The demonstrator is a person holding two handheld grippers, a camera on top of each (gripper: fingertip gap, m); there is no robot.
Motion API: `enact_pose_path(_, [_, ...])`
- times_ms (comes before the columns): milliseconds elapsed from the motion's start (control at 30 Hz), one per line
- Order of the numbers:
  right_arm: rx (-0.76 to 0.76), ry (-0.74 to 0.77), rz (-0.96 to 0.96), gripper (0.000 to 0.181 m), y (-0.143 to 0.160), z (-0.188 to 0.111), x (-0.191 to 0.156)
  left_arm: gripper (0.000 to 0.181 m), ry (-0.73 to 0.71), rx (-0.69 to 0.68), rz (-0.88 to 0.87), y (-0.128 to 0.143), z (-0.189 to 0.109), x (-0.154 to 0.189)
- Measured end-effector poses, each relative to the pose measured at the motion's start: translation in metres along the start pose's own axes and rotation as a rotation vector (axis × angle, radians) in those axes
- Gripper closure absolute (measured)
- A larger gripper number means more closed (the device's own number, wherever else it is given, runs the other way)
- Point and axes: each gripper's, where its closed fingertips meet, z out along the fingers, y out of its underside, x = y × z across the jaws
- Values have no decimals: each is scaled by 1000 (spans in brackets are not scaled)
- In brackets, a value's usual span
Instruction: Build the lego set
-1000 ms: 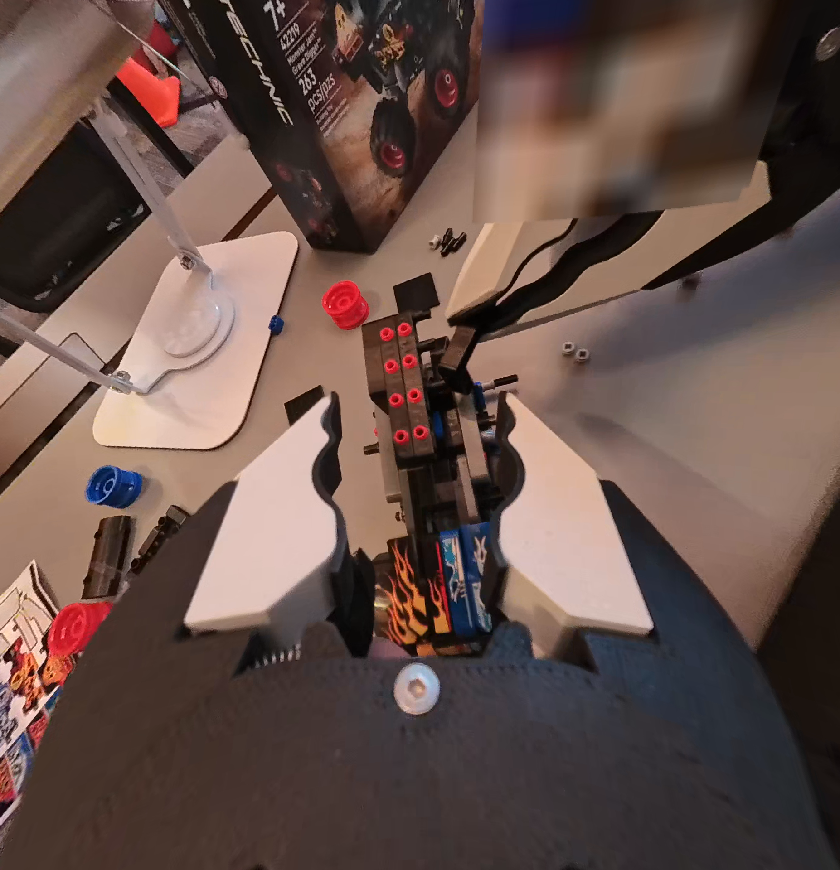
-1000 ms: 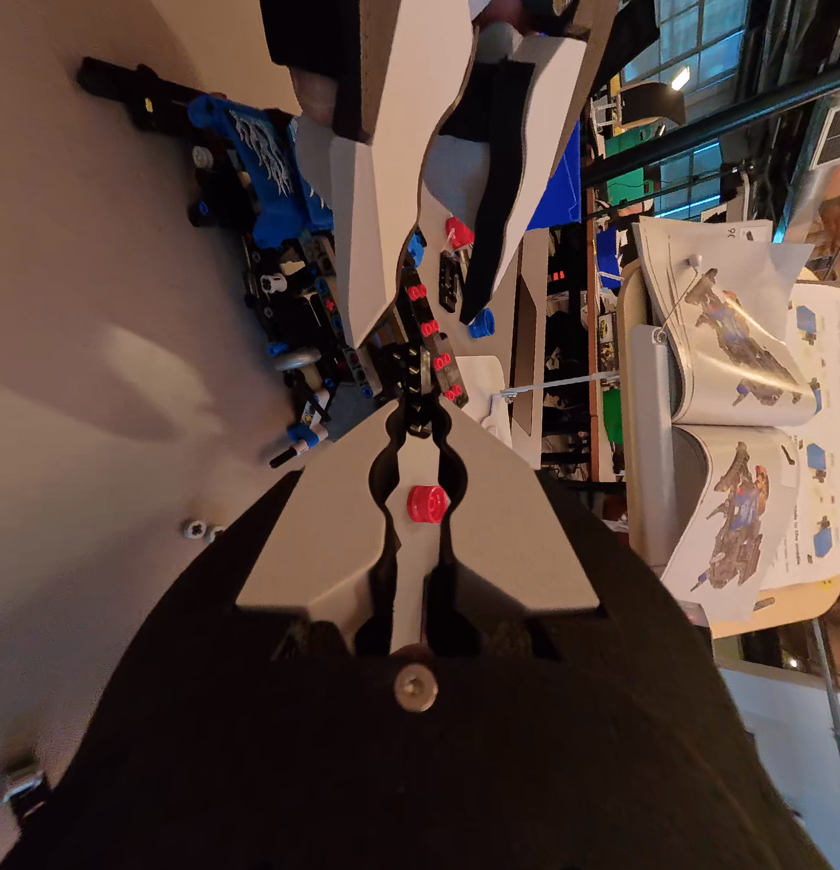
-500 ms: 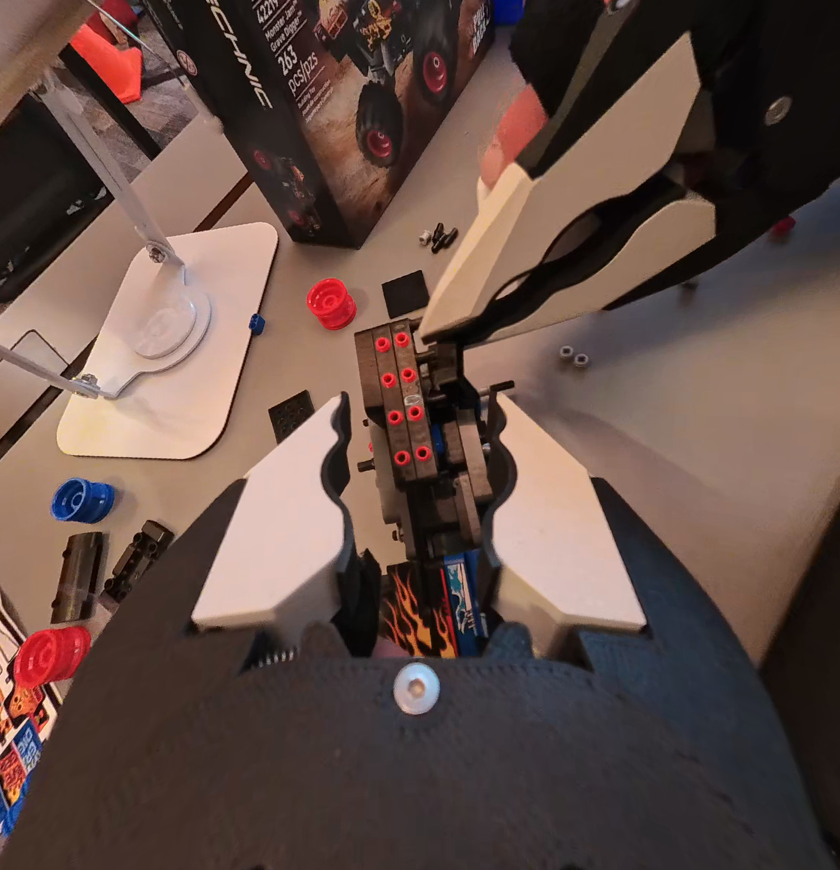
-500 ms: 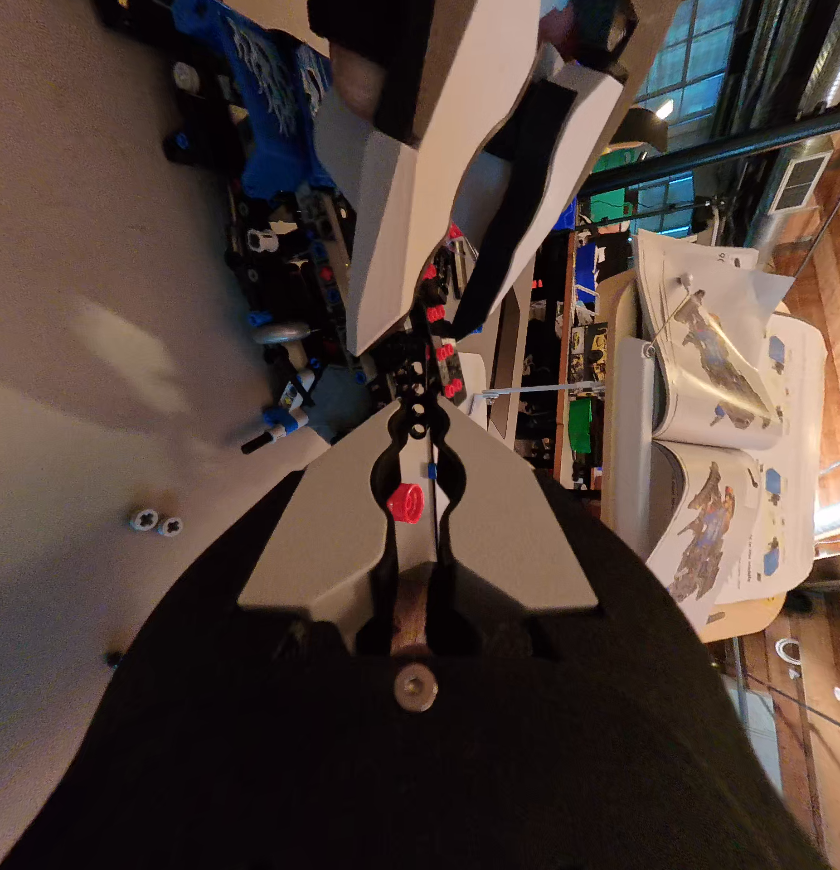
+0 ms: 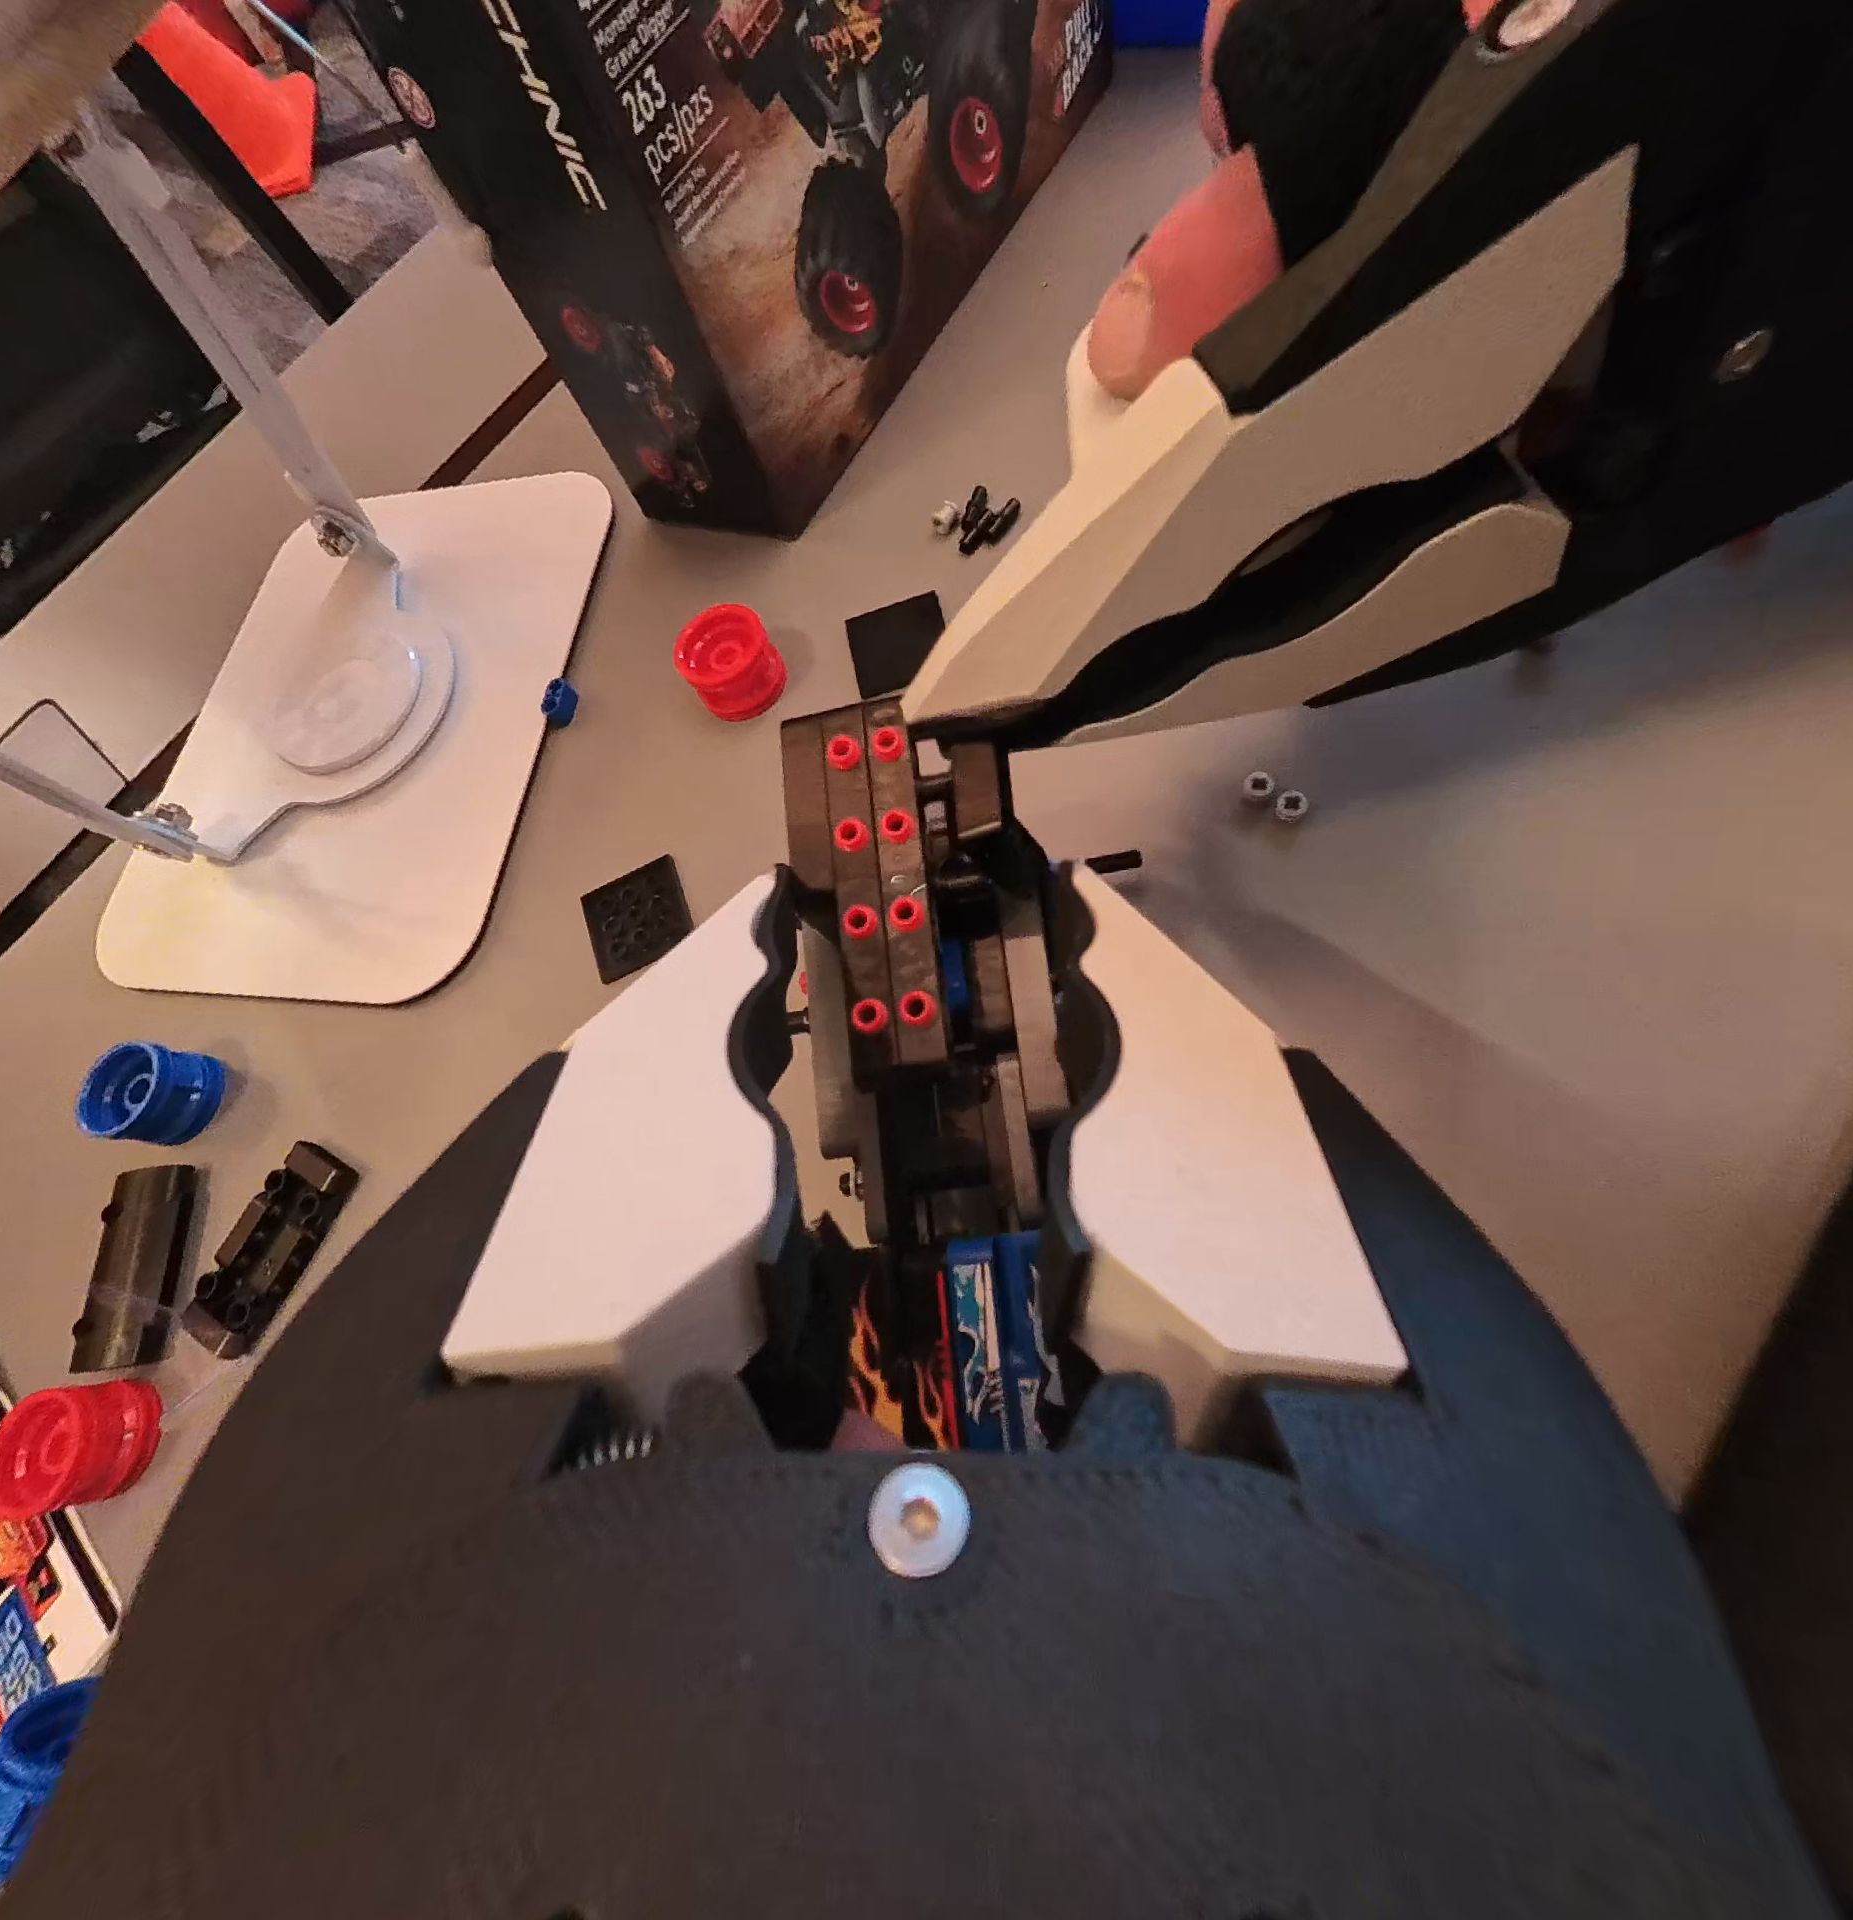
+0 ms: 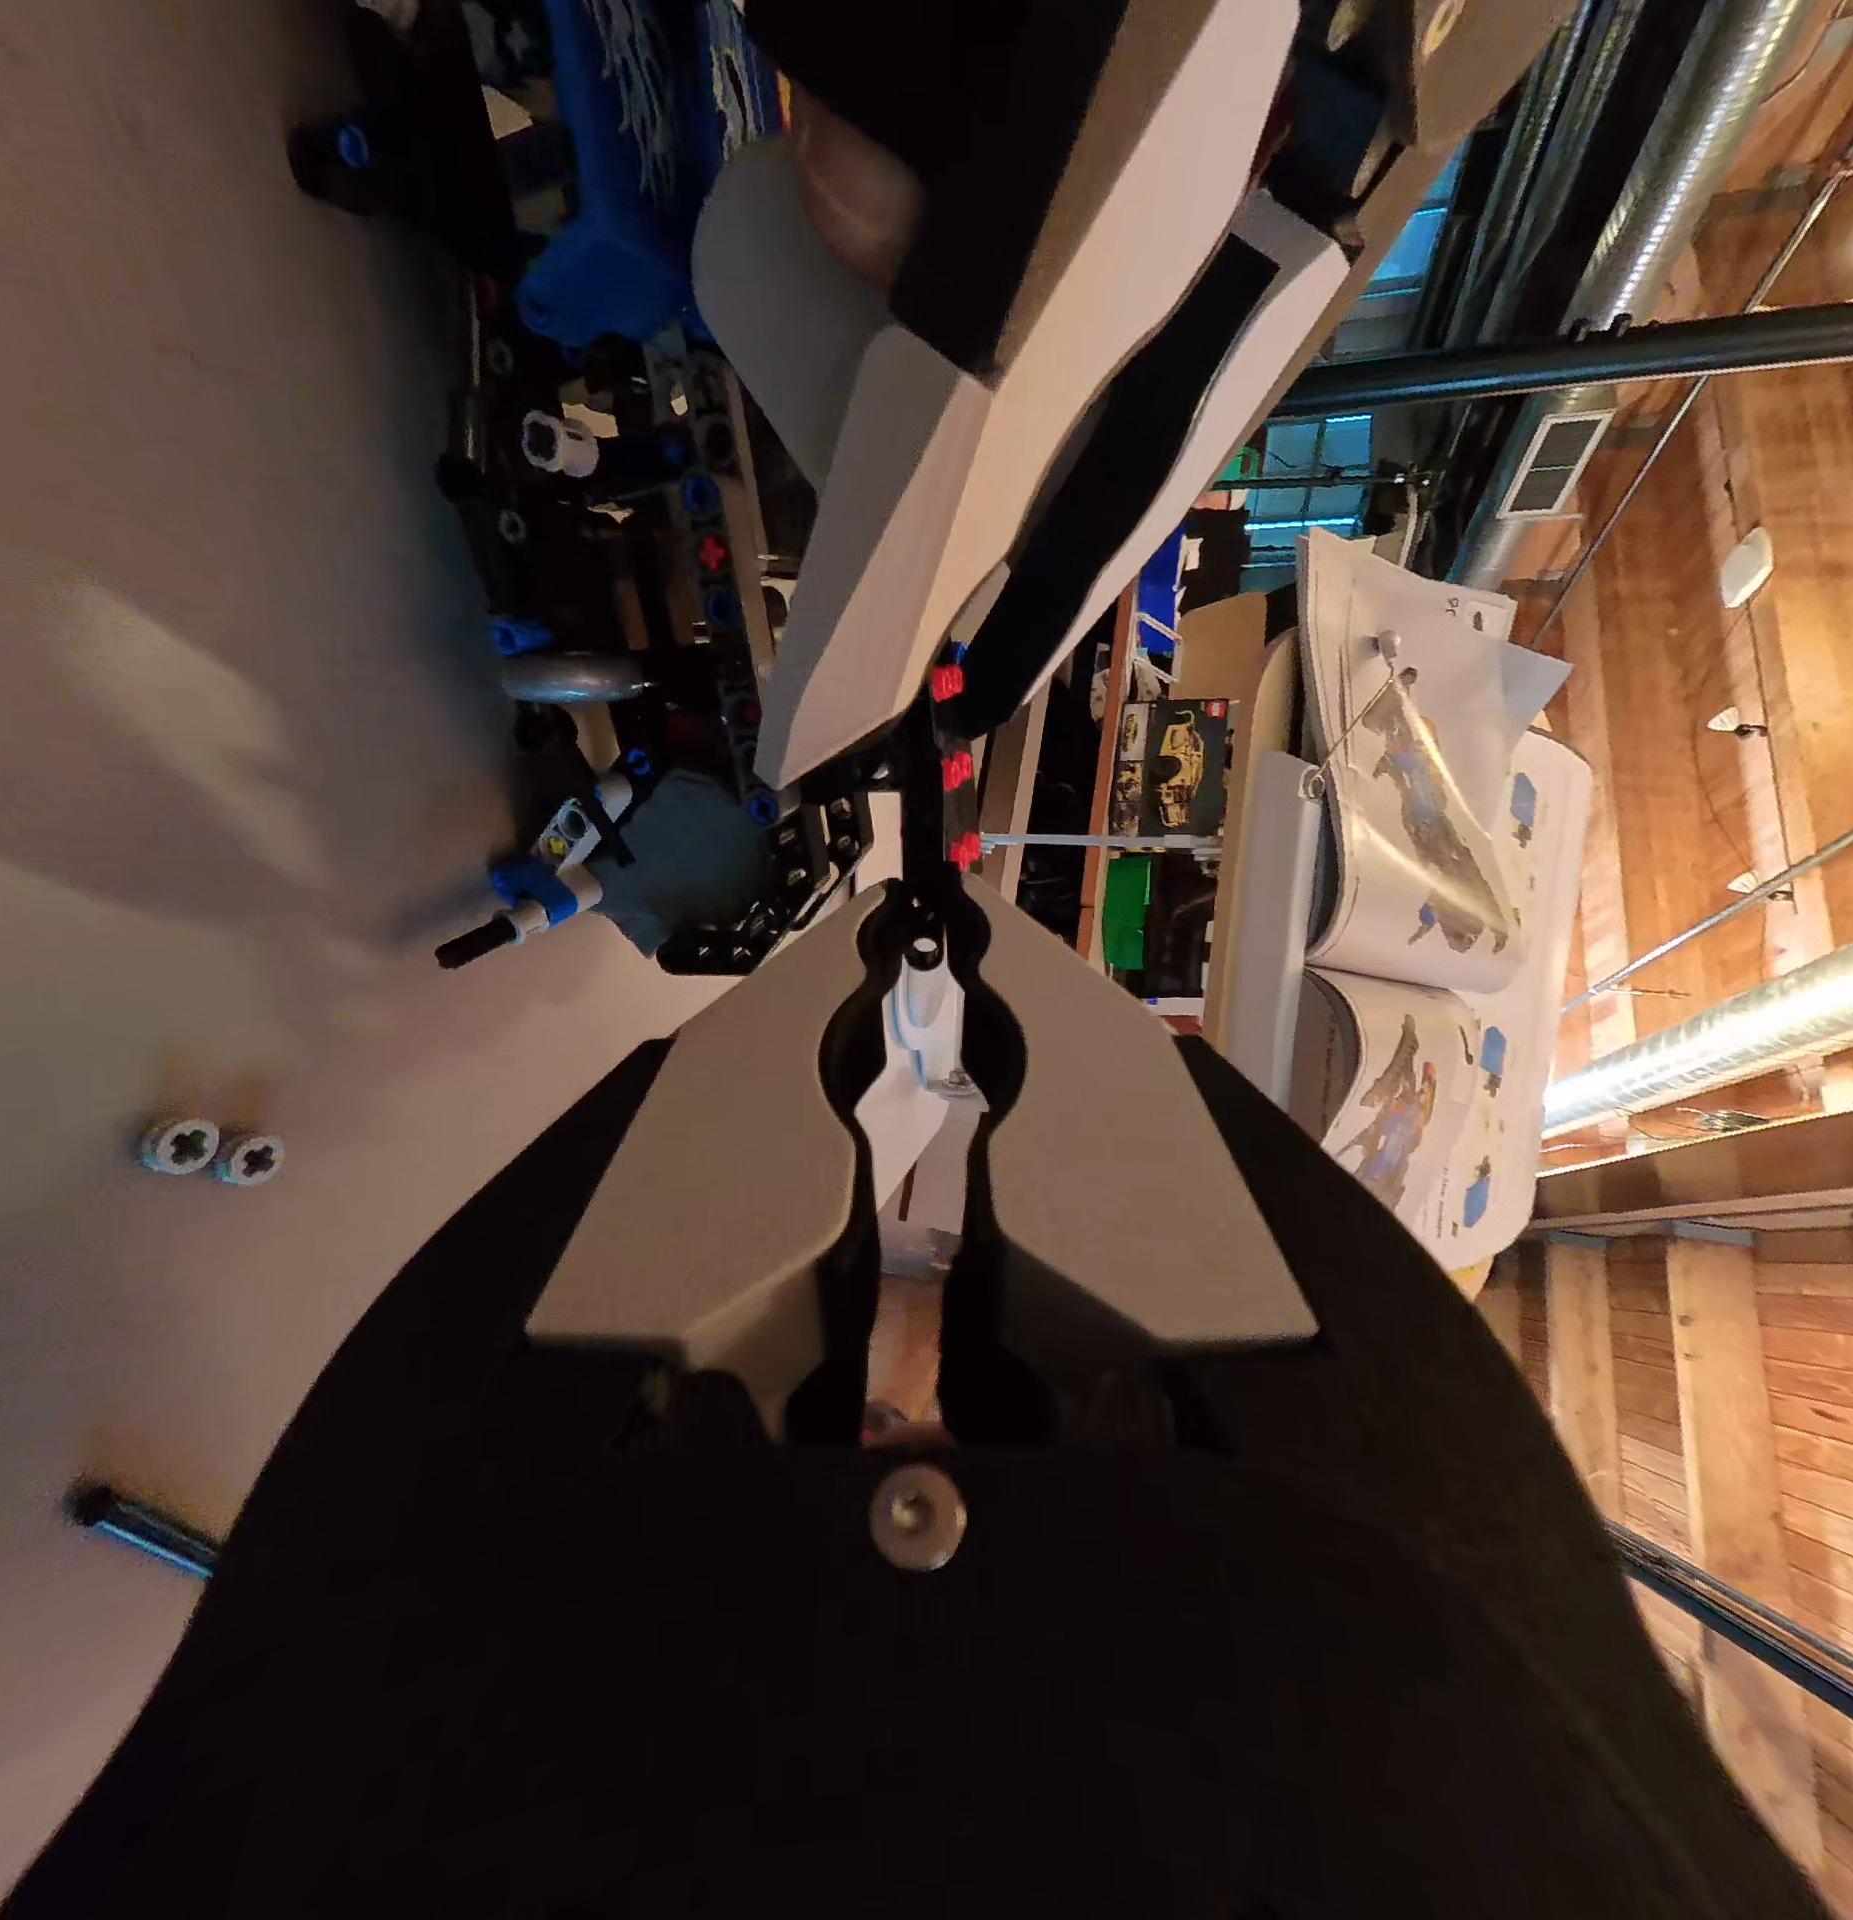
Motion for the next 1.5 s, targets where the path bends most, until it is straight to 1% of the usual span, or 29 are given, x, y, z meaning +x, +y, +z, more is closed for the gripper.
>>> enact_pose_path(133, [-14,22,-30,176,-1,1,0,134,-16,-6,11,1,1,-2])
enact_pose_path(267, [-33,47,-63,177,-3,2,1,123,11,-16,29,2,2,3])
enact_pose_path(400, [-53,67,-98,177,-2,2,2,133,-9,3,10,1,2,-2])
enact_pose_path(467, [-61,78,-100,177,-3,3,3,135,-18,4,4,1,3,-4])
enact_pose_path(600, [-58,78,-76,176,-2,3,2,135,-48,-5,23,2,4,-6])
enact_pose_path(967, [-14,6,58,173,-4,-2,-1,136,-49,11,23,1,5,-6])
enact_pose_path(1067, [0,-15,57,170,-7,-6,-3,136,-50,15,22,1,5,-6])
enact_pose_path(1200, [-1,-7,2,173,-15,-7,-4,136,-50,20,20,1,5,-6])
enact_pose_path(1333, [-7,28,2,175,-16,-4,-3,136,-52,22,32,1,5,-6])
enact_pose_path(1500, [13,56,10,175,-18,-4,-1,134,-21,32,50,1,4,-3])
